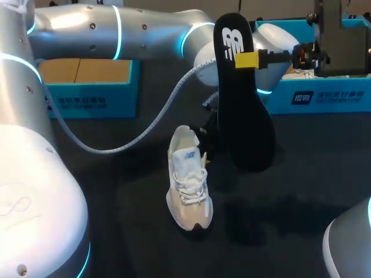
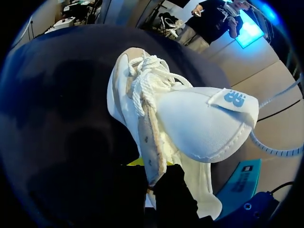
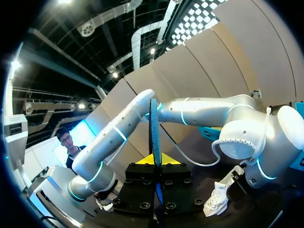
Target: Take the shoe out of the shoebox, open the shoe tongue, remove and reinsert the insole, then place the shoe into the shoebox
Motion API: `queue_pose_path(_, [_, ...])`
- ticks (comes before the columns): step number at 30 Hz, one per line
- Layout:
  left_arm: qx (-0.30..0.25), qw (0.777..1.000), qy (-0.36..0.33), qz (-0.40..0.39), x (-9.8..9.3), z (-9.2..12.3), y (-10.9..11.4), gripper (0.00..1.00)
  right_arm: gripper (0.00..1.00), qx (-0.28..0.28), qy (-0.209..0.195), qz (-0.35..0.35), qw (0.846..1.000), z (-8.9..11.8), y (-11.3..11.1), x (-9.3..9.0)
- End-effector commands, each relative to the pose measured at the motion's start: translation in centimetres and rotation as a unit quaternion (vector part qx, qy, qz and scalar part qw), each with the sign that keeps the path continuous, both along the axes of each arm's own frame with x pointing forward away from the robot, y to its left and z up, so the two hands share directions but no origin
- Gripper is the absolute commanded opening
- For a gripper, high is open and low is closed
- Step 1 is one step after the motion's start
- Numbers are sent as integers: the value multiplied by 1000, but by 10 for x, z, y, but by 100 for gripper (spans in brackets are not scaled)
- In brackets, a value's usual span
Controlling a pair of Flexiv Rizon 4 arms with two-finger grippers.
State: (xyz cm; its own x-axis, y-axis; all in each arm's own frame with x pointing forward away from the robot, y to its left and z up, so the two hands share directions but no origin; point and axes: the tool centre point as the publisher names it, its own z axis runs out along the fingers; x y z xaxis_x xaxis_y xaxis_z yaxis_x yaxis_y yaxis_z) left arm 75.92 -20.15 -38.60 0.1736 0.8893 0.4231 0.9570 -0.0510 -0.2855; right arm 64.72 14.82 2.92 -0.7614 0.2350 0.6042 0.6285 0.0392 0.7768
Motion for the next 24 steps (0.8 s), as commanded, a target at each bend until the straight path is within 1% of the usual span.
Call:
queue_pose_path(1, [0,1000,2,-8,-1,-1,3,0,0,-2,2,0,1000,1,4,3])
queue_pose_path(4, [-1,1000,1,-26,-3,1,5,0,0,-2,2,0,1000,1,4,3])
queue_pose_path(9, [-1,1000,-7,-26,-5,0,6,0,0,-2,2,0,1000,1,4,3])
queue_pose_path(10, [1,1000,-8,-24,-5,-1,5,19,0,-2,2,0,1000,1,4,3])
queue_pose_path(11, [2,1000,-8,-20,-4,-2,5,87,0,-2,2,0,1000,1,4,3])
queue_pose_path(12, [2,1000,-7,-18,-4,-2,5,100,0,-2,2,0,1000,1,4,3])
queue_pose_path(14, [-6,1000,-9,-8,-3,0,3,100,0,-2,2,0,1000,1,4,3])
queue_pose_path(16, [-16,1000,-11,-2,-1,6,1,100,0,-2,2,0,1000,1,4,3])
queue_pose_path(24, [-72,997,-2,28,11,40,-7,100,0,-2,2,0,1000,1,4,3])
